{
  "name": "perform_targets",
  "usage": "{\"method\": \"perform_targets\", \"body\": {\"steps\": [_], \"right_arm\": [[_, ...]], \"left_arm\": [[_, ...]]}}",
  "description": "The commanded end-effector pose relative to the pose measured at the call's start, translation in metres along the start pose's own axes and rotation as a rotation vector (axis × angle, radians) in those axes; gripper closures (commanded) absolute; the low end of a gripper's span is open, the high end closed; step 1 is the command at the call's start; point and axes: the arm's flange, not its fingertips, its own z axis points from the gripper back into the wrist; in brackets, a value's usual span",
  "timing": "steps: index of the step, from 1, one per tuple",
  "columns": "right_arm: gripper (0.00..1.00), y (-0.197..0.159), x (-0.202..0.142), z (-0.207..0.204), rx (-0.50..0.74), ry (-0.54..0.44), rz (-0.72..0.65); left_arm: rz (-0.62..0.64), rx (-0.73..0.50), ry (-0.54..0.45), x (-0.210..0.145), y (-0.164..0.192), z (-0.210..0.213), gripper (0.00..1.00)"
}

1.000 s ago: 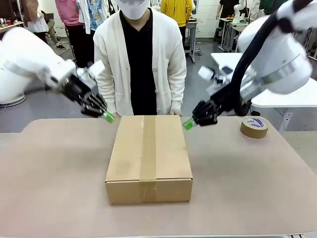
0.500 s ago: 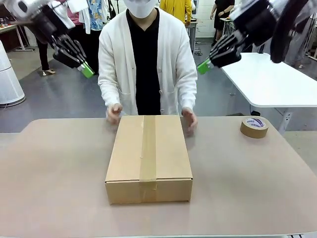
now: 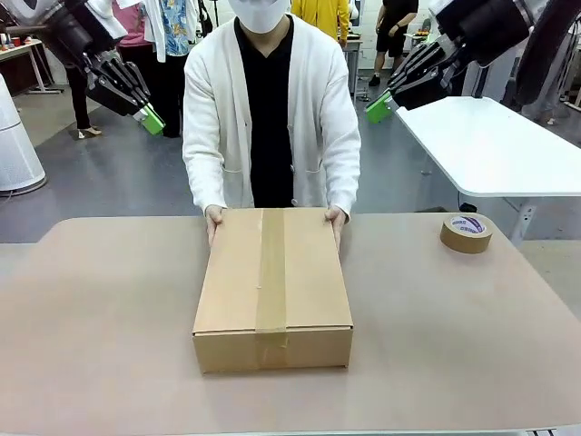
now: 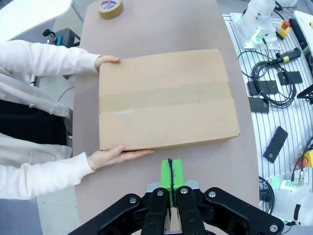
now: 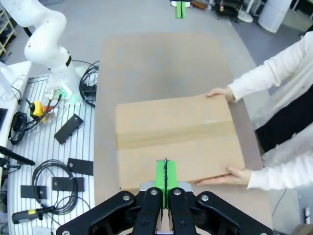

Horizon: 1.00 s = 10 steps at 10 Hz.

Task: Wrap the clocks to prevent damage.
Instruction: After the human seals the box with tape, release both hands from the side flaps of the Package Box.

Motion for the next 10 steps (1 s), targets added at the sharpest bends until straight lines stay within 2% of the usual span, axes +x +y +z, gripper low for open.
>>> {"method": "perform_targets", "body": {"steps": [1,10], "right_arm": [[0.99,-0.0005,-0.0007,-0.0014,0.002,0.000,-0.012],[0.99,-0.0005,-0.0007,-0.0014,0.002,0.000,-0.012]], "left_arm": [[0.000,0.004,0.001,0.0014,0.0019,0.0012,1.00],[0.000,0.004,0.001,0.0014,0.0019,0.0012,1.00]]}}
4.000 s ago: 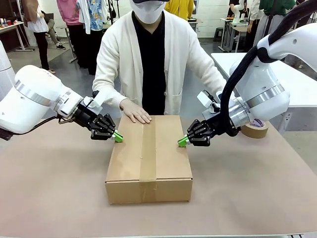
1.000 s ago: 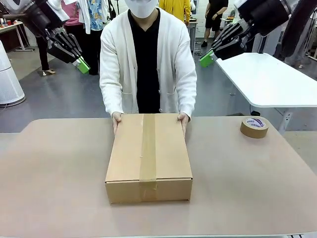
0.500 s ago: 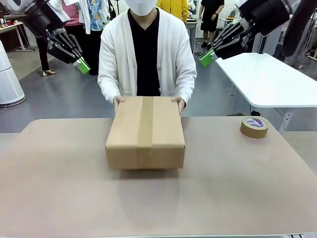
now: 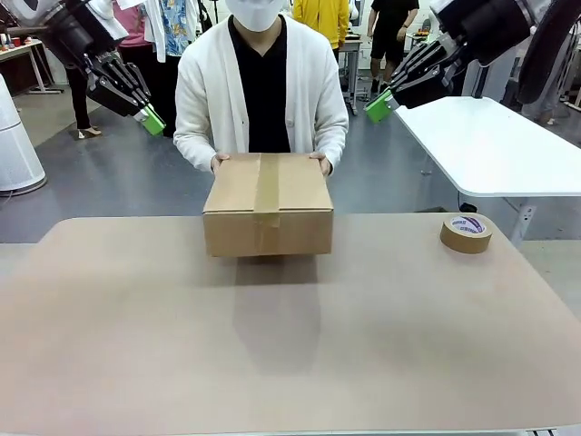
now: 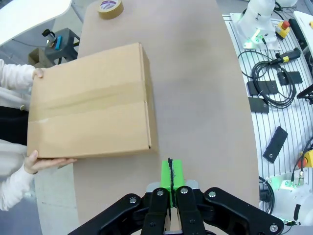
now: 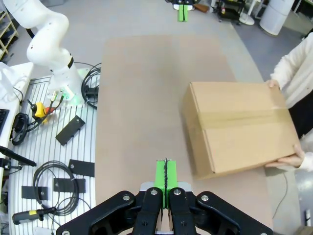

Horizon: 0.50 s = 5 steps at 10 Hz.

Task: Wrap the clocks to prevent damage.
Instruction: After the human seals the box with tape, release both hands from the side flaps of the Package Box.

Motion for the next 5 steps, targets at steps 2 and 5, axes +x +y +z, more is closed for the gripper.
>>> {"method": "perform_targets", "body": {"steps": [2,5], "right_arm": [[0.99,-0.001,-0.001,-0.002,-0.006,0.011,-0.014],[0.02,0.004,-0.004,-0.002,0.019,-0.016,-0.019]], "left_arm": [[0.000,0.000,0.000,0.000,0.000,0.000,1.00],[-0.001,0.003,-0.047,0.004,-0.011,0.008,0.00]]}}
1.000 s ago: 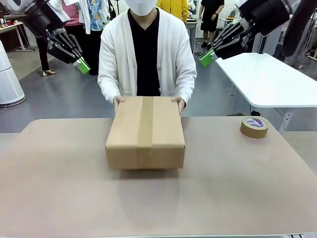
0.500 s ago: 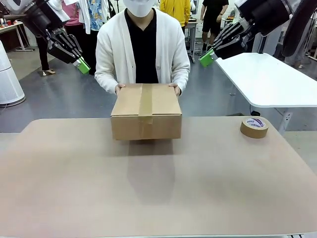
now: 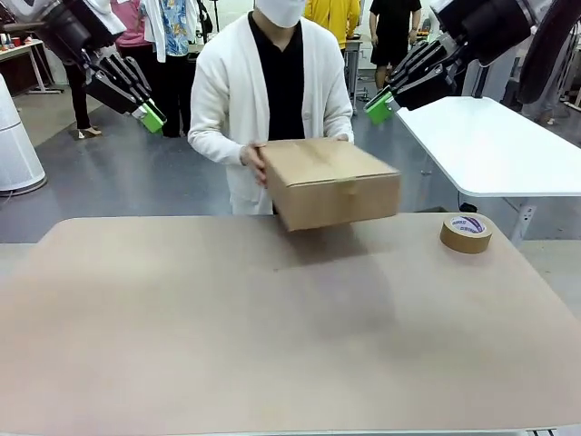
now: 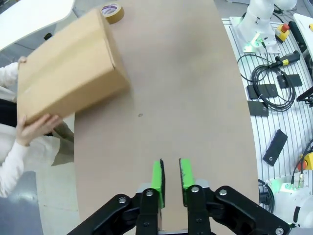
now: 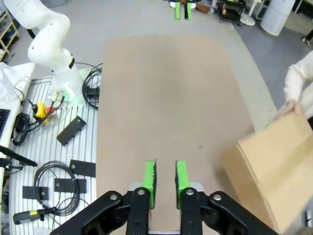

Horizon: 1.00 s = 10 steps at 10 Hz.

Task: Wrap the clocks to prevent damage.
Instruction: After the human seals the box with tape, release both hands from the side flaps of the Package Box.

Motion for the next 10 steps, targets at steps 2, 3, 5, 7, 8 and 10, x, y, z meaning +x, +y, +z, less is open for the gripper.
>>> {"method": "perform_targets", "body": {"steps": [2,3,5,7,8,10], "right_arm": [[0.00,0.0042,-0.0040,-0.0031,0.015,-0.015,-0.018],[0.00,0.0058,-0.0075,-0.0039,0.028,-0.012,-0.018],[0.00,0.0038,-0.0094,-0.0071,0.025,-0.007,-0.025],[0.00,0.0062,-0.0114,-0.0073,0.036,0.008,-0.019],[0.00,0.0064,-0.0114,-0.0072,0.038,0.008,-0.019],[0.00,0.0054,-0.0113,-0.0073,0.029,0.012,-0.025]], "left_arm": [[0.014,-0.011,-0.029,0.0008,-0.0032,0.0065,0.00],[0.023,-0.008,-0.032,0.0018,-0.0063,0.0038,0.20],[0.027,-0.016,-0.029,0.0035,-0.0008,0.0062,0.00],[0.037,-0.018,-0.029,0.0024,-0.0043,0.0017,0.00],[0.041,-0.021,-0.027,0.0026,-0.0040,0.0010,0.00],[0.043,-0.034,-0.019,0.0019,0.0000,0.0024,0.00]]}}
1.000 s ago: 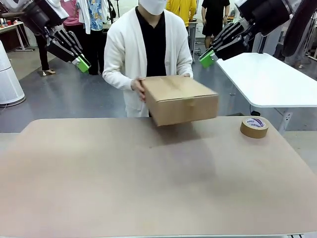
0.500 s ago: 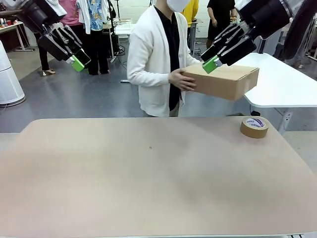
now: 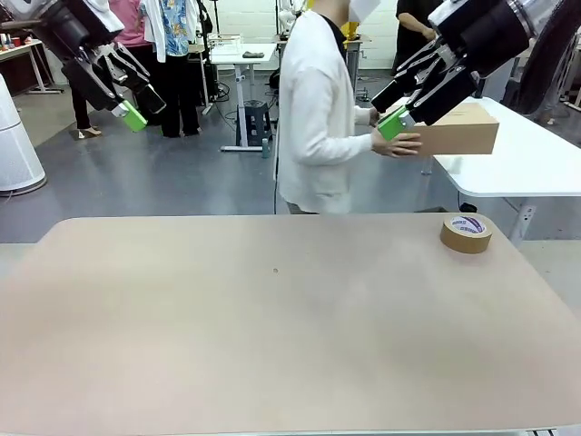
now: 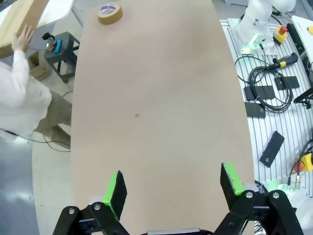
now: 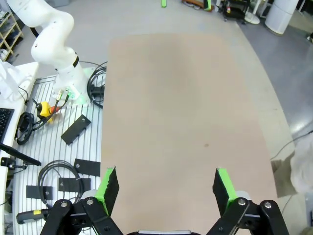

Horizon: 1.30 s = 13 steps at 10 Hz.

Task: Wrap the clocks to prevent damage.
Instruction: After the human seals the box with tape, release both hands from the side flaps of the Package Box.

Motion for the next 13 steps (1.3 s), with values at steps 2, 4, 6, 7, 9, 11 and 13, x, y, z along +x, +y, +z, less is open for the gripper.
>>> {"method": "perform_targets", "body": {"steps": [2,4,6,7,9,11,13], "right_arm": [[0.00,0.008,-0.005,-0.002,-0.013,0.103,-0.011],[0.00,0.000,0.000,0.000,-0.001,0.001,0.001],[0.00,0.000,0.000,0.000,-0.001,0.001,0.001],[0.00,0.000,0.000,0.000,-0.001,0.001,0.001],[0.00,0.000,-0.002,0.002,-0.005,0.023,0.005],[0.00,-0.010,-0.045,0.016,0.220,-0.200,0.003],[0.00,-0.021,-0.085,0.038,0.210,-0.413,0.065]], "left_arm": [[0.055,0.008,0.004,0.002,-0.004,0.002,0.00],[0.015,-0.001,0.001,0.000,0.000,0.000,0.00],[0.015,-0.001,0.001,0.000,0.000,0.000,0.00],[0.015,-0.001,0.001,0.000,0.000,0.000,0.00],[0.033,0.011,0.020,0.001,0.000,-0.001,0.00],[-0.113,-0.023,-0.396,-0.050,0.007,0.025,0.00],[-0.129,0.013,-0.644,-0.100,-0.003,0.050,0.00]]}}
